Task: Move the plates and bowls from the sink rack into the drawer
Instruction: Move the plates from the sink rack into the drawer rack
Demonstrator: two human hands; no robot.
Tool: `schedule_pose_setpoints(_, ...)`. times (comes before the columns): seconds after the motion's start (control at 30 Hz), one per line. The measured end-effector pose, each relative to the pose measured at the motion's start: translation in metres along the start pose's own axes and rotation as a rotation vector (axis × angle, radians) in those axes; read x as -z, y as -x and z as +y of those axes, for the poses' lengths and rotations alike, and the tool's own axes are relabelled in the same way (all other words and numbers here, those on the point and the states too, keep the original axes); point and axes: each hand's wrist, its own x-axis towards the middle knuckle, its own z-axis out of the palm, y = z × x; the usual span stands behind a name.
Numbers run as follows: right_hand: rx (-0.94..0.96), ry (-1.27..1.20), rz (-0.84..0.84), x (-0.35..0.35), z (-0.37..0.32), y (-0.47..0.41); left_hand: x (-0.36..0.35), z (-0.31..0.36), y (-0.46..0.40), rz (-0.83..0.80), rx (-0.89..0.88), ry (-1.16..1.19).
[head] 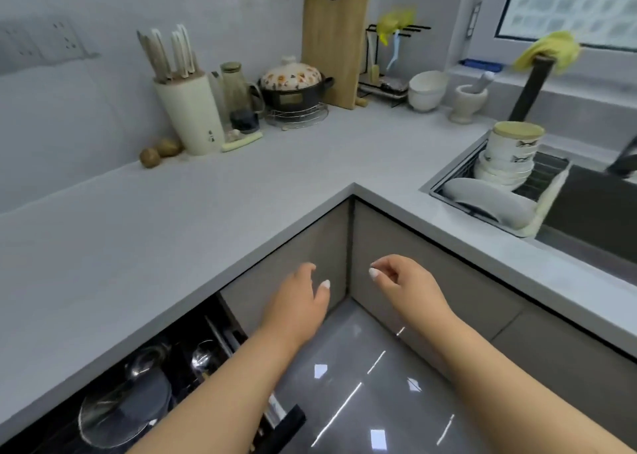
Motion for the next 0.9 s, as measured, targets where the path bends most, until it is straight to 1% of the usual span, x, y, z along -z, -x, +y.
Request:
schedule_pose_setpoints(0.2, -0.078, -0.002, 0.118, 0.083, 0.061, -0.021, -0.061, 0.099, -0.050, -0.049, -0.121, -0.031)
schedule_pose_setpoints(0.37, -0.169, -0.008, 0.205, 0.129, 0.103, -0.030, -0.098, 0.150, -0.076, -0.119, -0.218, -0.043)
schedule_pose_setpoints(0.57, -0.262, -0.034, 0.308, 0.165, 0.141, -0.048, -0.134, 0.184, -0.119, -0.144, -0.342, -0.052)
schedule_pose_setpoints(0.73, -0.350, -0.019, 0.386, 0.192, 0.169, -0.086, -0.167, 0.206, -0.170, -0.165, -0.436, -0.070)
schedule_pose_setpoints(0.8, -0.371, -0.022, 0.413, 0.202, 0.175, -0.105, -0.178, 0.213, -0.193, -0.187, -0.457, -0.091)
schedule_pose_setpoints(0.9, -0.376, -0.027, 0.436, 0.216, 0.182, -0.141, -0.192, 0.222, -0.226, -0.154, -0.460, -0.106)
